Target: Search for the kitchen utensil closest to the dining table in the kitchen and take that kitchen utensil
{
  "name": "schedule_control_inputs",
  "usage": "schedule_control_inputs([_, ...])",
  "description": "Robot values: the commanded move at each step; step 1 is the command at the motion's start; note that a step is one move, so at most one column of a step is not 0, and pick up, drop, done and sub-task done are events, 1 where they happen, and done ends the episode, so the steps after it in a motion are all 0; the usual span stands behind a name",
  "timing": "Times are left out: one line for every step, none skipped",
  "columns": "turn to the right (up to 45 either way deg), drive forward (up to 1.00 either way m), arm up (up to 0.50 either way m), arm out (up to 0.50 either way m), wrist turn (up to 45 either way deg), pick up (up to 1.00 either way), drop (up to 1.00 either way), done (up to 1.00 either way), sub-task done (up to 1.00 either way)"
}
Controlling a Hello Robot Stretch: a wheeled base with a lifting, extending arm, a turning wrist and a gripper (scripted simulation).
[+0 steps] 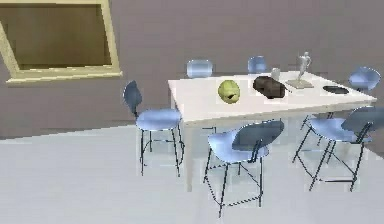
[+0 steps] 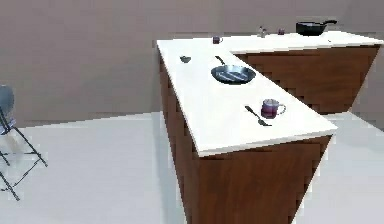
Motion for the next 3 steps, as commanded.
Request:
schedule_control_inputs([0.0,0.45,0.0,0.0,0.0,0.0,0.0,0.0,0.0])
schedule_control_inputs([45.0,0.0,0.0,0.0,0.0,0.0,0.0,0.0,0.0])
schedule_control_inputs([45.0,0.0,0.0,0.0,0.0,0.0,0.0,0.0,0.0])
